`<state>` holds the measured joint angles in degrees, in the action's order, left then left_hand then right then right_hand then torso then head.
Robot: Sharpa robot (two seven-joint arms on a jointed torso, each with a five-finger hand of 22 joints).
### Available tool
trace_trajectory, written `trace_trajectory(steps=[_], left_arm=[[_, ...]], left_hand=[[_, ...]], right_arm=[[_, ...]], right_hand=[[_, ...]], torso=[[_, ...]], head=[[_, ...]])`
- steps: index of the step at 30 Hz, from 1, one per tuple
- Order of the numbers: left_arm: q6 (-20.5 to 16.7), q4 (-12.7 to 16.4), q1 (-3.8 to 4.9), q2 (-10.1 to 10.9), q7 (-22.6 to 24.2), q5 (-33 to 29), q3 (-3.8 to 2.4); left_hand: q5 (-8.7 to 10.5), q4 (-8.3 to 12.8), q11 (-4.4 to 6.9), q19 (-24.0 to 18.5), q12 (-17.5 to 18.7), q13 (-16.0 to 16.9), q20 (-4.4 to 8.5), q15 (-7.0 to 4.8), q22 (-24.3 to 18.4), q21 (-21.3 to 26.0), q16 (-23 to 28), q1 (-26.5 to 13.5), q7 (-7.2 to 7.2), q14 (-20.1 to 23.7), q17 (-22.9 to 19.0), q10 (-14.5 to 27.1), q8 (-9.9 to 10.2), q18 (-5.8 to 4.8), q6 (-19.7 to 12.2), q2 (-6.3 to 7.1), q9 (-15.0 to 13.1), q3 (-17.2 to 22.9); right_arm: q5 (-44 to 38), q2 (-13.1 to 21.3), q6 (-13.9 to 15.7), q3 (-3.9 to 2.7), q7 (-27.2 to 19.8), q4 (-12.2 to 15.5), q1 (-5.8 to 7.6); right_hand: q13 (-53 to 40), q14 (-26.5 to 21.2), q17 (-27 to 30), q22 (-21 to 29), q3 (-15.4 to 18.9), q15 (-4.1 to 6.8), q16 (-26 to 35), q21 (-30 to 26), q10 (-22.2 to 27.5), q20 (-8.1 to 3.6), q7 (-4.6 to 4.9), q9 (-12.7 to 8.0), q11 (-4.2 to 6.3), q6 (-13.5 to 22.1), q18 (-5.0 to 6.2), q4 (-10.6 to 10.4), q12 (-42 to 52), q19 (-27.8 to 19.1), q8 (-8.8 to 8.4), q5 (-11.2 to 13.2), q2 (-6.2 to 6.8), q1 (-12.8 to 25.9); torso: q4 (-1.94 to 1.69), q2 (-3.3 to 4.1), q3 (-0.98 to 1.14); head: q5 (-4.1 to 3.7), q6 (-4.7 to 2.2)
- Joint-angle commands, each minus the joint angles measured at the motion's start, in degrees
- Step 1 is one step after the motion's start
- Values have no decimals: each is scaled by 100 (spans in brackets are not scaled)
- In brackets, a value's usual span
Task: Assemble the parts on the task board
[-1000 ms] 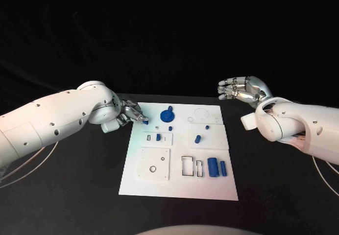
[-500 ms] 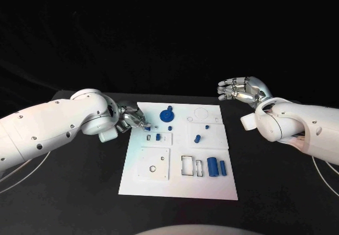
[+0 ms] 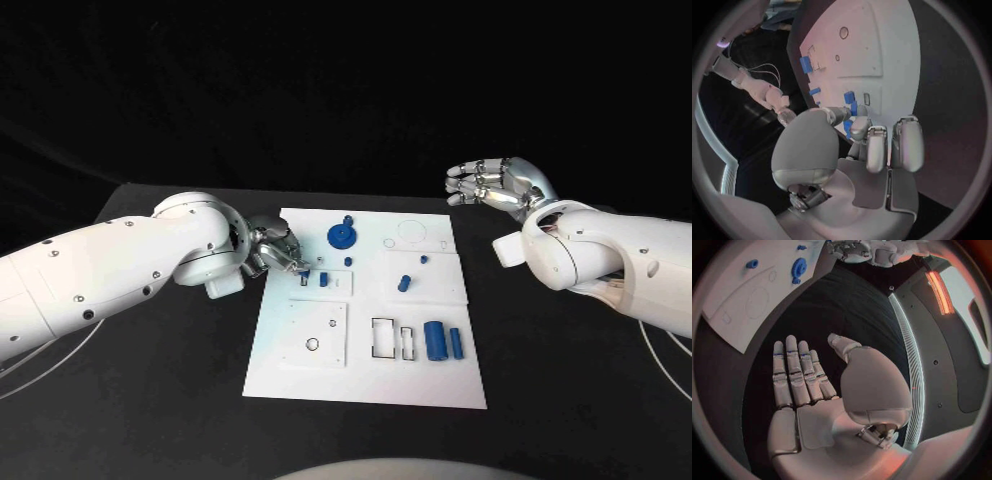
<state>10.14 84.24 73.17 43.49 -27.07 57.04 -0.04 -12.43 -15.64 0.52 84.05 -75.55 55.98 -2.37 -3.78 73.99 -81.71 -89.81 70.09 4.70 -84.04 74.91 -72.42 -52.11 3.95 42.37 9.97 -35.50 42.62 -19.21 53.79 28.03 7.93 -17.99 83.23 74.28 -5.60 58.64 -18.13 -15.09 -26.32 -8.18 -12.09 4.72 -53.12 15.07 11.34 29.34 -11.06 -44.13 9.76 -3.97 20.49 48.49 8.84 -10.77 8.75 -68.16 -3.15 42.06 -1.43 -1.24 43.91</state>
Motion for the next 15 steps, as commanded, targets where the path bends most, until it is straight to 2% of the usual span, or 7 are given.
trace_trajectory(steps=[1,15], left_arm=[[133,1,-9,-56,-53,341,14],[309,-37,-18,-121,-106,529,37]], left_hand=[[-35,890,9,110,-21,15,45,-39,60,-45,-19,-1,-90,-596,1509,-42,-30,-82,120,33,-6,938],[-86,923,22,118,-53,85,55,-50,77,-57,-19,-48,-104,-596,1509,-97,-55,-85,150,72,-14,994]], right_arm=[[-15,-5,-95,0,-20,-2,-6],[-15,4,-97,0,-17,-3,-9]], right_hand=[[5,-12,8,6,38,-22,27,-30,36,24,357,-6,-2,41,78,11,-2,1,-25,-24,-32,45],[10,-11,11,12,39,-23,30,-33,37,25,357,-7,-2,41,78,14,0,2,-26,-27,-36,41]], torso=[[2,7,3],[2,4,6]], head=[[6,7],[-22,24]])
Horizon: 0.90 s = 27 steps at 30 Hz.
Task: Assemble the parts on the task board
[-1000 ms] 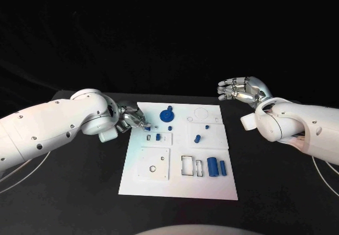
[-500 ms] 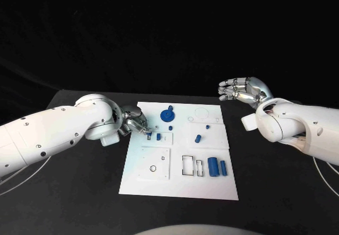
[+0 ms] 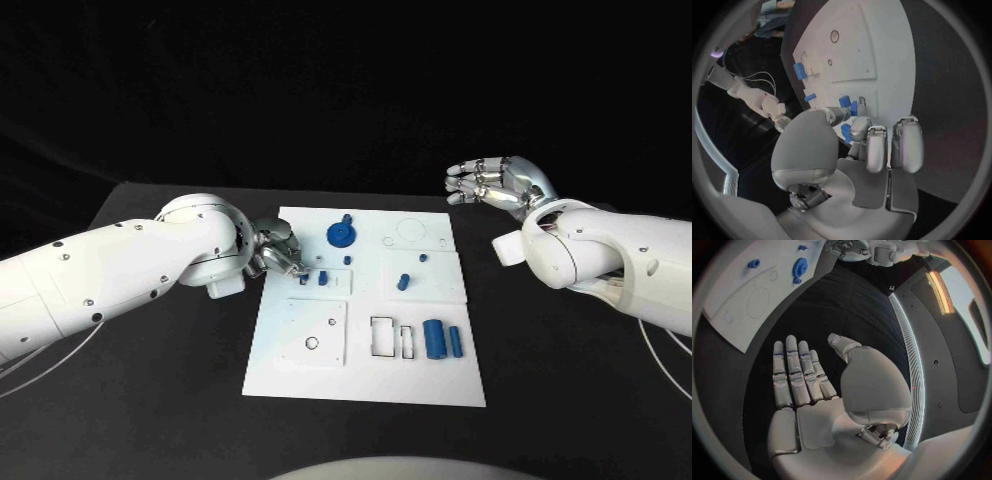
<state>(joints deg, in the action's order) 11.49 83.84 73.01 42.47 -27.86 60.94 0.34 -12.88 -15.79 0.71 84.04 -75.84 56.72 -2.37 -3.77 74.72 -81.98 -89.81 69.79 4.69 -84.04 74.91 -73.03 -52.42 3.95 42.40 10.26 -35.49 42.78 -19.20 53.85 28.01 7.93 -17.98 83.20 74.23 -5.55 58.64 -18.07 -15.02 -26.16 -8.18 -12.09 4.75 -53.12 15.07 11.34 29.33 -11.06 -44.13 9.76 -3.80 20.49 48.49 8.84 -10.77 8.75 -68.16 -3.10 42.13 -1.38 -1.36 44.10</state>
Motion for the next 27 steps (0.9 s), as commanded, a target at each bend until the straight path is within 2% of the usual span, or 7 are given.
trace_trajectory(steps=[1,20,27], left_arm=[[180,0,-2,-23,-29,152,0],[144,-94,-33,-108,-52,357,2],[151,-125,-52,-128,-55,421,10]], left_hand=[[-41,939,3,118,-23,11,55,-50,4,-30,-19,-18,-104,-596,1509,-35,-24,-85,147,42,-16,978],[-106,965,15,120,-43,57,64,-61,11,-35,-19,-67,-117,-596,1509,-74,-54,-86,172,74,-30,1025],[-120,971,18,120,-46,63,66,-64,12,-35,-19,-77,-120,-596,1509,-80,-59,-86,176,80,-33,1034]], right_arm=[[-16,-3,-100,0,-17,-1,-5],[-17,-3,-114,0,-19,0,-12],[-17,4,-114,0,-18,2,-13]], right_hand=[[5,-11,5,5,23,-23,30,-36,37,25,357,-6,-2,41,78,-2,0,2,-26,-27,-36,41],[15,-9,10,16,28,-23,37,-41,39,26,357,-8,-3,41,78,4,2,2,-28,-27,-38,35],[15,-9,10,16,28,-23,37,-41,39,26,357,-8,-3,41,78,4,2,2,-28,-27,-38,35]], torso=[[-4,-4,1],[-1,2,-7],[-2,0,-2]], head=[[-9,6],[10,22],[3,38]])
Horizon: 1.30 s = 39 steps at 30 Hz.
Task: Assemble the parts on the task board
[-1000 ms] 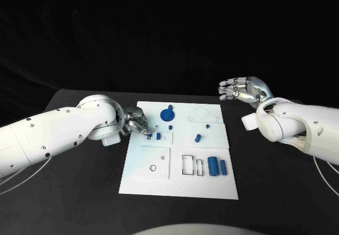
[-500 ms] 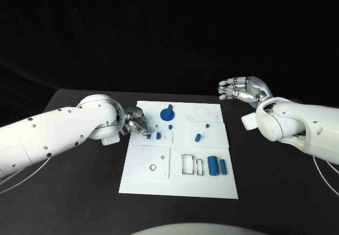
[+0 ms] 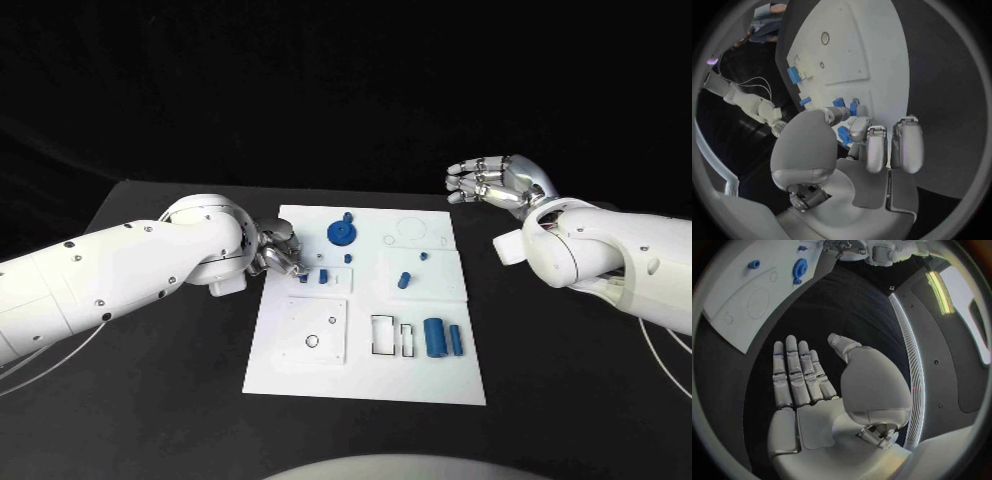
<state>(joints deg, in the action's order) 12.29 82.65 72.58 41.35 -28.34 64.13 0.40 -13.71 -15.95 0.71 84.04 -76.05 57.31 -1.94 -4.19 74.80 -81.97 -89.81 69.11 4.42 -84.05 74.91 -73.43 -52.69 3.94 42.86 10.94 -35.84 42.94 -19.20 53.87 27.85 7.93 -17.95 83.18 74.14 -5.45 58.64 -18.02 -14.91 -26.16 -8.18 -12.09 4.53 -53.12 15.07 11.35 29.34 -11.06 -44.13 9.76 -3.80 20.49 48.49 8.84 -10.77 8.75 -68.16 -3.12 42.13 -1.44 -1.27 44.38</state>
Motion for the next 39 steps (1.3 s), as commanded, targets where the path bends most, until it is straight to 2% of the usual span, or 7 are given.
trace_trajectory(steps=[1,20,39], left_arm=[[76,-7,-11,-16,-8,106,5],[247,-22,-23,-4,-19,62,11],[199,-57,-24,-21,-21,26,11]], left_hand=[[-36,987,18,120,-26,5,24,-22,4,-36,-19,-9,-93,-595,1509,-40,-32,-85,130,13,2,1018],[-87,1011,28,120,-34,25,30,-31,4,-36,-19,-44,-105,-595,1509,-61,-56,-85,149,37,-12,1050],[-93,1014,29,121,-37,33,31,-32,9,-38,-19,-47,-106,-595,1509,-65,-59,-86,150,39,-13,1055]], right_arm=[[-17,2,-98,0,-21,4,-4],[-17,-1,-103,0,-22,-4,-7],[-17,-4,-108,0,-31,-3,-16]], right_hand=[[5,-9,5,5,28,-23,37,-19,39,26,357,-8,-2,41,78,4,2,2,-28,-27,-38,35],[5,-9,5,5,28,-23,37,-19,39,26,357,-8,-2,41,78,4,2,2,-28,-27,-38,35],[5,-9,5,5,28,-23,37,-19,39,26,357,-8,-2,41,78,4,2,2,-28,-27,-38,35]], torso=[[-1,-3,4],[-2,-3,5],[-3,-5,5]], head=[[-6,15],[-4,35],[7,36]])
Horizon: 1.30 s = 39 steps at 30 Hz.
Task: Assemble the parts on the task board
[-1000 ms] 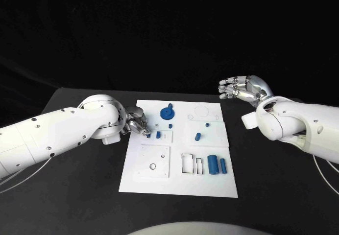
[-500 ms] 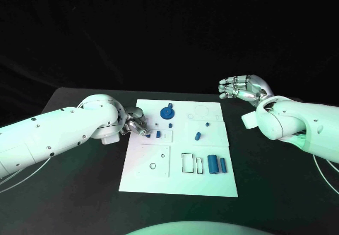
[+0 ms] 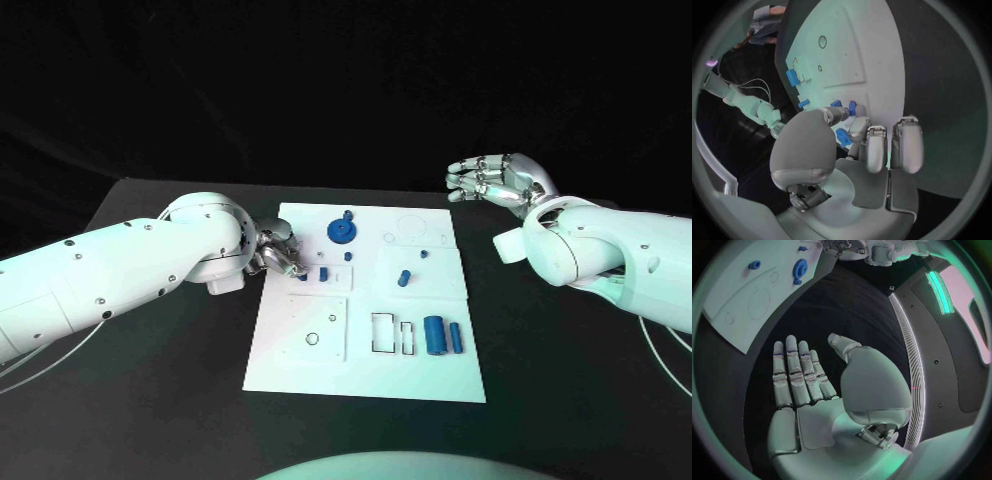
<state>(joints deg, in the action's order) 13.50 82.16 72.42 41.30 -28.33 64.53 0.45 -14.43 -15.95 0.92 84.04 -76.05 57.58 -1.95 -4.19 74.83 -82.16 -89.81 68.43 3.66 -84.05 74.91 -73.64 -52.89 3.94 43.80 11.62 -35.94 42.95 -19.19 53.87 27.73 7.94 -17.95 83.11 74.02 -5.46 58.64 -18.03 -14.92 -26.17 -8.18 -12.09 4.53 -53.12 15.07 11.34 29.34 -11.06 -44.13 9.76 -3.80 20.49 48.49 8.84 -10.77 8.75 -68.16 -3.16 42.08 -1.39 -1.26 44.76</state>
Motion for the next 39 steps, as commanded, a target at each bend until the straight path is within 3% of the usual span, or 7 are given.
trace_trajectory(steps=[1,33,39], left_arm=[[87,-10,-8,-23,-22,-16,6],[149,-139,-20,-212,-39,-36,84],[176,-151,-20,-213,-50,-3,85]], left_hand=[[-21,1013,8,121,-38,6,32,-32,5,-19,-19,21,-29,-595,1509,-45,-39,-86,57,-29,-4,1055],[-69,1002,41,135,-81,102,51,-56,58,-44,-19,-149,-73,-595,1509,-132,-108,-96,133,26,-48,1029],[-28,903,84,136,-74,104,81,-92,59,-40,-19,-369,-135,-595,1509,-166,-117,-97,157,83,-71,741]], right_arm=[[-18,-4,-96,0,-32,4,-5],[-17,3,-90,0,-31,7,-6],[-17,5,-88,0,-31,6,-6]], right_hand=[[6,-9,7,6,28,-23,37,-19,39,26,357,-8,-3,41,78,4,2,2,-28,-27,-38,35],[6,-9,7,6,28,-23,37,-19,39,26,357,-8,-3,41,78,4,2,2,-28,-27,-38,35],[6,-9,7,6,28,-23,37,-19,39,26,357,-8,-3,41,78,4,2,2,-28,-27,-38,35]], torso=[[3,1,0],[2,2,0],[-1,-1,-1]], head=[[8,0],[4,36],[-2,45]])
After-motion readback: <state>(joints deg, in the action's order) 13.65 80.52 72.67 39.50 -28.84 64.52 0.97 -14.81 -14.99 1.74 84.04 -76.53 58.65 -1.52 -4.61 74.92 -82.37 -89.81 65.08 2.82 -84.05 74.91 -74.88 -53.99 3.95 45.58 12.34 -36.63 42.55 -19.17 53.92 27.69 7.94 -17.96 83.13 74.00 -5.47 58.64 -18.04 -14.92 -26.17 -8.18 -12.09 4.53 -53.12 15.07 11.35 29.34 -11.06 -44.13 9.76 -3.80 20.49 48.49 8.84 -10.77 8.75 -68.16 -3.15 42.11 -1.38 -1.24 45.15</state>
